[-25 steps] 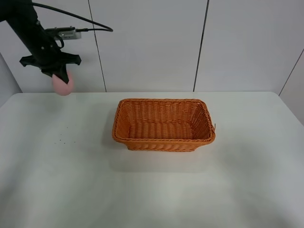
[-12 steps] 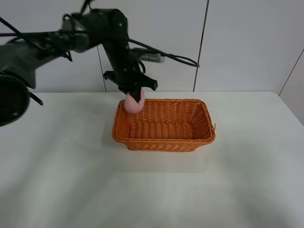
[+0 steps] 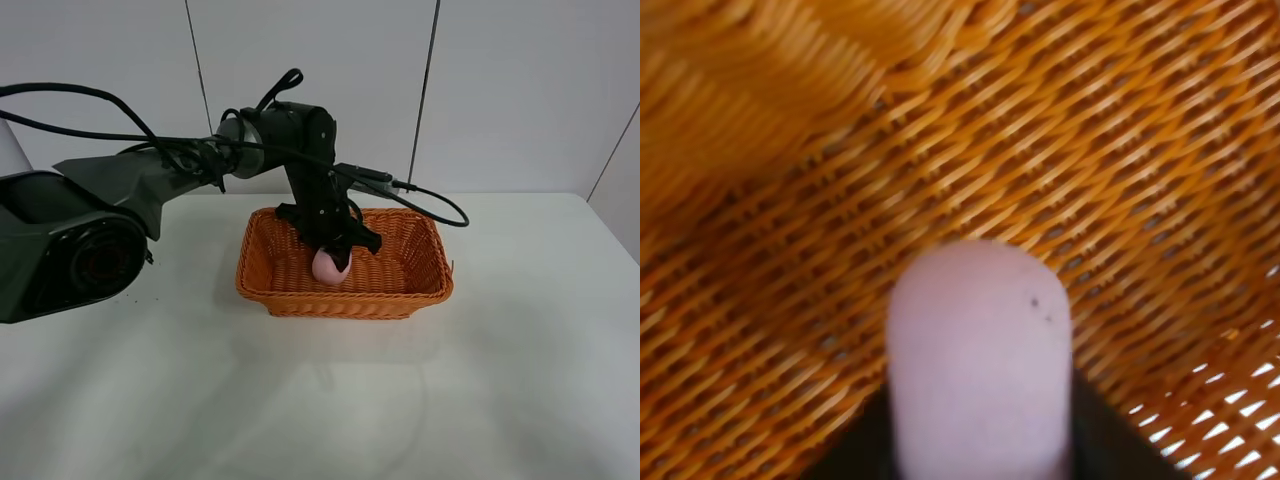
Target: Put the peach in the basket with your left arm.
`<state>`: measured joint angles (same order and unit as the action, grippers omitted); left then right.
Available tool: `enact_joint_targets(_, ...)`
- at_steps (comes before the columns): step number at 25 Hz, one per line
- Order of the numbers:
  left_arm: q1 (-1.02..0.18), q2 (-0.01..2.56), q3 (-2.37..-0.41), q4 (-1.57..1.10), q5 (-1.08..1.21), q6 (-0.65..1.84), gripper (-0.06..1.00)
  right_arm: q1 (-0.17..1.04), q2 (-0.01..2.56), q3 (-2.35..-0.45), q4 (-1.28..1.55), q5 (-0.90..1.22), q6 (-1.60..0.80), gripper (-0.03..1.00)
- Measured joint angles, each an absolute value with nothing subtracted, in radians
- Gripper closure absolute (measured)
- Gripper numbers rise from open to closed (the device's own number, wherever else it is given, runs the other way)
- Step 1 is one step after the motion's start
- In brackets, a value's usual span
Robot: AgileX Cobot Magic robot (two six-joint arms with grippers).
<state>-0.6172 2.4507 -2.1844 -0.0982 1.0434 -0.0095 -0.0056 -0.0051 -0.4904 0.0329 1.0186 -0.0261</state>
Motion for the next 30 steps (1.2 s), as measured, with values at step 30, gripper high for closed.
enact_joint_targets(30, -0.130, 2.270, -2.184, -0.035, 1.168, 0.000, 0.13, -0.006, -0.005, -0.490, 0.033, 1.019, -0.027, 0.27)
